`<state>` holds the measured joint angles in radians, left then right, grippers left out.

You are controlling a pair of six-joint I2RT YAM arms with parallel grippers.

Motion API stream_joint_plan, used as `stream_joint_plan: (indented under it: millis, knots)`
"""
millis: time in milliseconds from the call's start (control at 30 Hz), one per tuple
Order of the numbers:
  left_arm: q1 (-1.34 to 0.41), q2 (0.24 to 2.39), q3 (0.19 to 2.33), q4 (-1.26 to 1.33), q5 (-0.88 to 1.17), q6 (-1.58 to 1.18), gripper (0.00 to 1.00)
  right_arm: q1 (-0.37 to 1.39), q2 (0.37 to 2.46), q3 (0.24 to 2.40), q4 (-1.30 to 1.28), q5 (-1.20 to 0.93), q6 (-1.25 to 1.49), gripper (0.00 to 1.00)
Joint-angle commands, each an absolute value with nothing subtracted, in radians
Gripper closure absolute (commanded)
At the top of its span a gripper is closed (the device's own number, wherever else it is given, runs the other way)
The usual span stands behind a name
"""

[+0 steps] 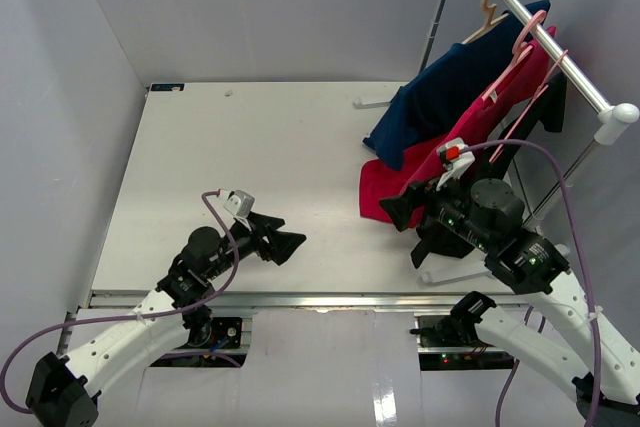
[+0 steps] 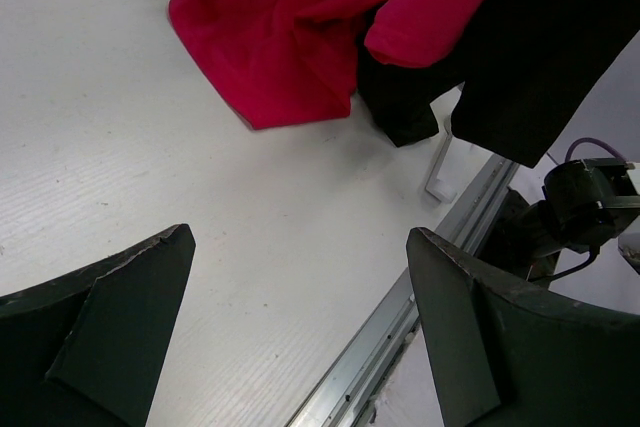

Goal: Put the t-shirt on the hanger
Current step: Reset both arms

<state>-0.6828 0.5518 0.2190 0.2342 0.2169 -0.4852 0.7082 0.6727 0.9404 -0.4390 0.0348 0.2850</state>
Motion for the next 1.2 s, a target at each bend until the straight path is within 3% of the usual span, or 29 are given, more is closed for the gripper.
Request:
stream_joint_plan:
  millis: [0,200,333,400,567,900,1167]
  knots:
    - [-0.686,0.511,0.199,0.28,0.249,-0.474,0.02,0.749,0.594,0.768,-0.296,-0.01,0.2,0.1]
    - [-0.686,0.458,0.179,0.316,0.27,-0.479,0.02,0.849,0.594,0.639,-0.209,0.084,0.155,0.1]
    - [-0.686,0.443,0.183,0.304,0.265,-0.474,0.02,0.987,0.649,0.617,-0.169,0.243,0.147,0.1]
    - [-0.686,0.437,0.186,0.286,0.244,-0.471,0.02,1.148,0.683,0.599,-0.106,0.435,0.14,0.1]
    - [-0.686,0.422,0.189,0.264,0.233,-0.468,0.02,1.282,0.741,0.598,-0.032,0.618,0.128,0.1]
    - [-0.687,0.403,0.195,0.258,0.255,-0.469,0.02,1.292,0.652,0.447,0.147,0.61,0.11,0.1]
    - [-0.689,0.394,0.192,0.256,0.251,-0.466,0.02,1.292,0.631,0.438,0.15,0.635,0.095,0.1]
